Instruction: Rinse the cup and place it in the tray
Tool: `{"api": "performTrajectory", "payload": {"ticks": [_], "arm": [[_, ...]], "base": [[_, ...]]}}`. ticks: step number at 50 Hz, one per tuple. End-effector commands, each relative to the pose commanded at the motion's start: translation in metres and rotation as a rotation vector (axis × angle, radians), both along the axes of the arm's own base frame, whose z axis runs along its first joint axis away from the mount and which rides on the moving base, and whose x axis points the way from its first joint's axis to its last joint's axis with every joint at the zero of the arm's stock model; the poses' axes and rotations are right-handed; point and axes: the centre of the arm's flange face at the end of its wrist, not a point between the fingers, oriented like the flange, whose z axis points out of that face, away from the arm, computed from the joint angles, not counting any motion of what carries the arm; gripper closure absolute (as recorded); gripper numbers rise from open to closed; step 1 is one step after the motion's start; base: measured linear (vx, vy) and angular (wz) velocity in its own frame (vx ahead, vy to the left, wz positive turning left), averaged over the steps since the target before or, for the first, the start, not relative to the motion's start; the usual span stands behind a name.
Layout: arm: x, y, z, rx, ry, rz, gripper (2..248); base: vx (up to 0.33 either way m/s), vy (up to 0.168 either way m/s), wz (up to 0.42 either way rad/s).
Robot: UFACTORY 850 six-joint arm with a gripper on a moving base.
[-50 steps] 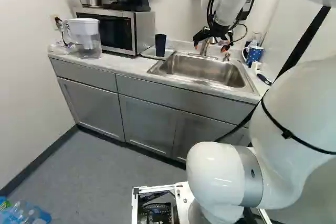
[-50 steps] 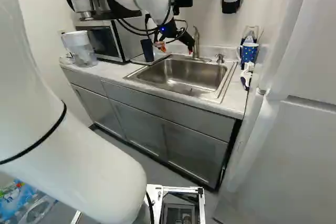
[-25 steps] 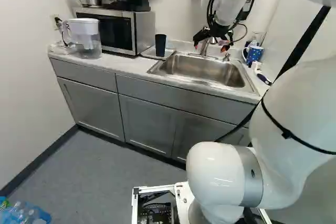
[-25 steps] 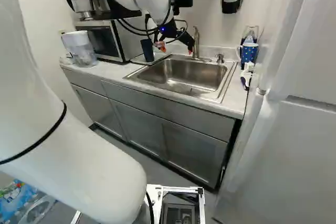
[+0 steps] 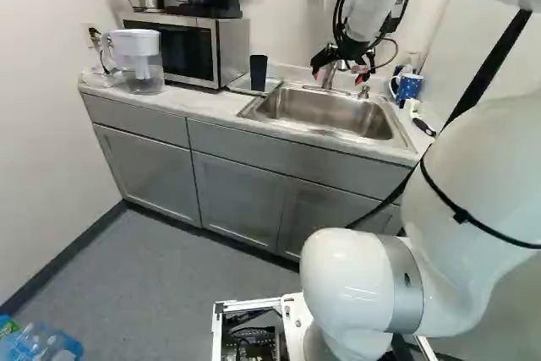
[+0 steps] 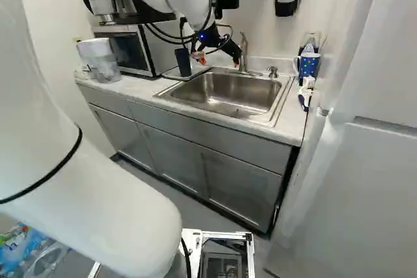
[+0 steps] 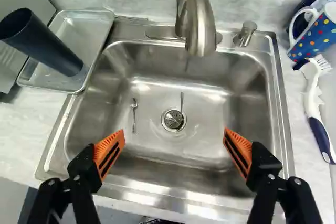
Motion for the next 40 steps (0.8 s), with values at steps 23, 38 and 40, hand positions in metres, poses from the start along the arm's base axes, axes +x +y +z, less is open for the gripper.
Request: {"api": "performTrajectory", "payload": {"ticks": [23, 38, 40], "arm": [[0.0000, 0.0000, 0.0000, 0.000, 0.000, 0.000, 3], [0.0000, 0.0000, 0.0000, 0.000, 0.000, 0.000, 3], [0.0000, 0.0000, 0.0000, 0.000, 0.000, 0.000, 3]], "base": [[-0.129, 0.035, -0.004], [-0.171, 0.041, -0.008], [-0.167, 0.040, -0.005]]}}
